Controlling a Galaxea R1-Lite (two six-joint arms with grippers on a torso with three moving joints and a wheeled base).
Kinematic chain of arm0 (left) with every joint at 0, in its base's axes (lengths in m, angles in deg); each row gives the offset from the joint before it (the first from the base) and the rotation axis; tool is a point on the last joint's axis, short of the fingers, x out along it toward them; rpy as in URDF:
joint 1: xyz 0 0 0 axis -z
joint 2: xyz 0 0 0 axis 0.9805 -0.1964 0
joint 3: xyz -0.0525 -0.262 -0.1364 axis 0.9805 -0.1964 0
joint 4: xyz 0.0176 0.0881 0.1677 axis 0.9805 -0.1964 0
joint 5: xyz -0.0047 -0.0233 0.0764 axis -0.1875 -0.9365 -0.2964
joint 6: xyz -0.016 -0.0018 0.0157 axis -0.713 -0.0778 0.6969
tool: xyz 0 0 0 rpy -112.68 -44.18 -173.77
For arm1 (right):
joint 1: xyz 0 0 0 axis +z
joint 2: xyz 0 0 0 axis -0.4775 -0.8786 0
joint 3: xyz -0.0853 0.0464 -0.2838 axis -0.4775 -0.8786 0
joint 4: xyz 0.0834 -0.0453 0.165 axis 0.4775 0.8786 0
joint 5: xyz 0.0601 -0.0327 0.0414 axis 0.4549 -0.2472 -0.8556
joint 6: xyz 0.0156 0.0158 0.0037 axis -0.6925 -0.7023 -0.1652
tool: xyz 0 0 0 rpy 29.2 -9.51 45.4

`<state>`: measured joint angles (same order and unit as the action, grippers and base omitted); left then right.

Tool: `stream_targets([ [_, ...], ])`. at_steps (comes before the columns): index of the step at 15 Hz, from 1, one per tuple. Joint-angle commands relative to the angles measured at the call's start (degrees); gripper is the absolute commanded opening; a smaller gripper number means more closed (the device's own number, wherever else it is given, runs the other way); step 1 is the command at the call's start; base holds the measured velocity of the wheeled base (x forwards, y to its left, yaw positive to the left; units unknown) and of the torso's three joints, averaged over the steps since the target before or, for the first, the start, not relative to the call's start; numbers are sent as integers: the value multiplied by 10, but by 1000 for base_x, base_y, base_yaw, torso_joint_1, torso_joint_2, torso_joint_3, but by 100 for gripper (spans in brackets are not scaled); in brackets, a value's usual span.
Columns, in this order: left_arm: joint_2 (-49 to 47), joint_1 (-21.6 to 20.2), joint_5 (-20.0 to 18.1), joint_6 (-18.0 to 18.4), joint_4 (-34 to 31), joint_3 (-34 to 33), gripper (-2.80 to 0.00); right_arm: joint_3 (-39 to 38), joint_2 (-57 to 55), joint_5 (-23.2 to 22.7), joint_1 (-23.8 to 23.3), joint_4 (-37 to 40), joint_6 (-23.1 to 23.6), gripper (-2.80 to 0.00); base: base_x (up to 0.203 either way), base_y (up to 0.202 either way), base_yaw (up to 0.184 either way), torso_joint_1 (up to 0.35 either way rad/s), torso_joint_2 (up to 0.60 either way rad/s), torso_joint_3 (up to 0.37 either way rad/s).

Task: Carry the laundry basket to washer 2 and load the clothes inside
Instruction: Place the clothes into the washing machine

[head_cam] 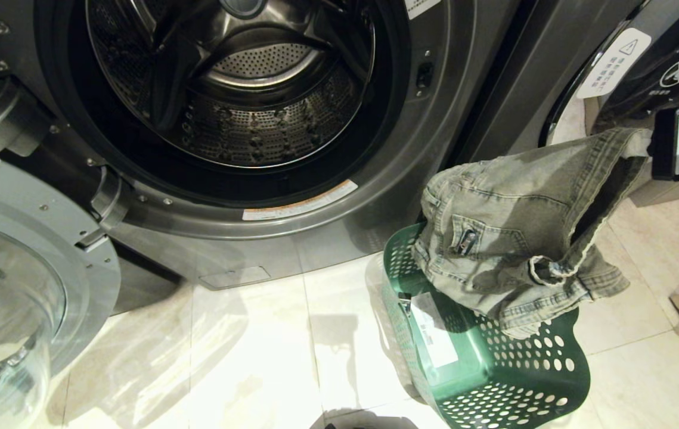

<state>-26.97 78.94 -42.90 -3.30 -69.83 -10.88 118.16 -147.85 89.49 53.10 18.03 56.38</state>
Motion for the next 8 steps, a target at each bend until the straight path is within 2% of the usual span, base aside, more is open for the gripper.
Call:
stream_targets([
  [1,0,0,0,0,0,0,-280,33,17,0,1,47,2,-280,0,0,0,0,0,0],
  [3,0,0,0,0,0,0,-280,71,24,-2,23,100,0,-280,0,0,0,0,0,0],
  [8,0,0,0,0,0,0,-280,79,37,-12,48,138,-3,-280,0,0,0,0,0,0],
])
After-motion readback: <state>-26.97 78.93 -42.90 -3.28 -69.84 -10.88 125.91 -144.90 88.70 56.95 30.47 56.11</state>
